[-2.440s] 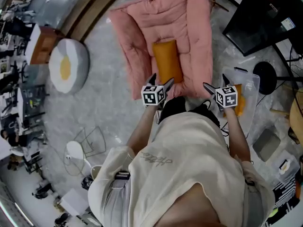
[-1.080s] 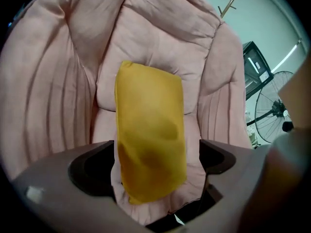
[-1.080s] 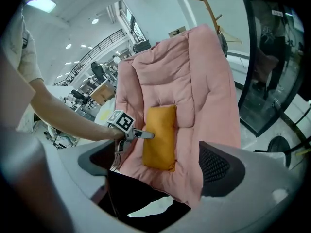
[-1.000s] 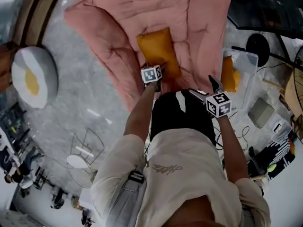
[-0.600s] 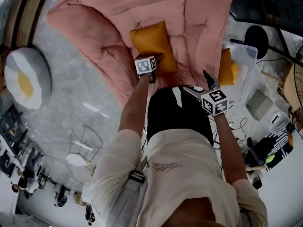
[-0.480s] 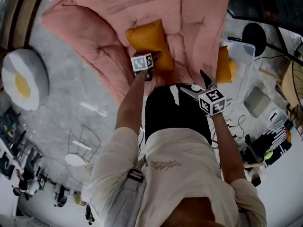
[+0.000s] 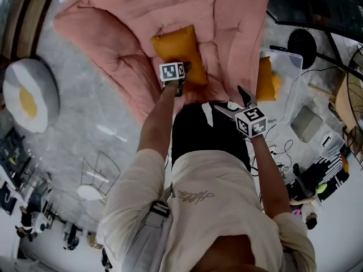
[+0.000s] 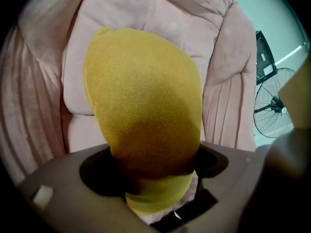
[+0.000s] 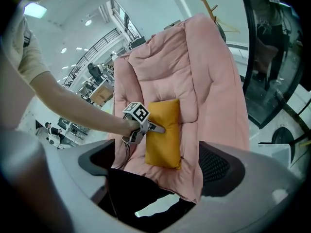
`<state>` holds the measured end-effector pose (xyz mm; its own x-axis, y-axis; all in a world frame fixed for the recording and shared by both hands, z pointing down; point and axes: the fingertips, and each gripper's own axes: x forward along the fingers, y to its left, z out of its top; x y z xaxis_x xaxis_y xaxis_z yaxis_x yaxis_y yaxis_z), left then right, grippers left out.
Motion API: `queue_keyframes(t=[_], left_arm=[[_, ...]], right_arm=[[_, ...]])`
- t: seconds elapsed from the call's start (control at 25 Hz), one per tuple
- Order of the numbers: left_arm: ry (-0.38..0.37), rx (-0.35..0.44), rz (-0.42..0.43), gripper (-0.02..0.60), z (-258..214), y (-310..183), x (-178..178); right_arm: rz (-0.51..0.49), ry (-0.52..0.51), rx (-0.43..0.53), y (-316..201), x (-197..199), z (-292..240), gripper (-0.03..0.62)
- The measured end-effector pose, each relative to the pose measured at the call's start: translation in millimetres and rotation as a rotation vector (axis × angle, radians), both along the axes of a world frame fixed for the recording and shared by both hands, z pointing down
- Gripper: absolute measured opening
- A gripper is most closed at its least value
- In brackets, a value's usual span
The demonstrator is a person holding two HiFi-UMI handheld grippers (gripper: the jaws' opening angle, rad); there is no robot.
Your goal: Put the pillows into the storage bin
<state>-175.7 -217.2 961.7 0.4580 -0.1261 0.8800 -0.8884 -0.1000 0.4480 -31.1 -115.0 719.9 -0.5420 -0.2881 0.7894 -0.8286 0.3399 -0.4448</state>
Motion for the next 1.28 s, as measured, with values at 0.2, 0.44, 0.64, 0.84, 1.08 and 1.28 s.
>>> queue_keyframes(t=[0.2, 0.44, 0.64, 0.84, 1.08, 1.28], left_arm=[[0.011, 0.04, 0.093, 0.422, -28.9, 2.0, 12.6], [0.028, 0.113, 0.234, 0.42, -77.7, 10.9, 27.7], [0.053, 0.125, 0.265, 0.422, -123.8, 24.5, 29.7], [0.06, 0.168, 0.295, 0.42, -155.2, 17.0, 26.6], [0.064, 0.214, 0.334, 0.416, -185.4, 15.7, 31.4], [0.081, 0.236, 0.393, 0.411, -204.1, 20.7, 47.8]], right_arm=[[-0.014, -0.007, 0.041, -7.1, -6.5, -10.0, 0.535], [-0.024, 0.002, 0.075, -2.3, -4.1, -22.8, 0.529], [-0.009, 0.014, 0.122, 3.3, 6.7, -41.7, 0.529], [0.075, 0.036, 0.175, -7.8, 24.3, -49.2, 0.529], [0.18, 0.052, 0.213, 4.4, 43.7, -52.5, 0.523], [0.243, 0.065, 0.209, 28.1, 60.0, -53.5, 0.523]])
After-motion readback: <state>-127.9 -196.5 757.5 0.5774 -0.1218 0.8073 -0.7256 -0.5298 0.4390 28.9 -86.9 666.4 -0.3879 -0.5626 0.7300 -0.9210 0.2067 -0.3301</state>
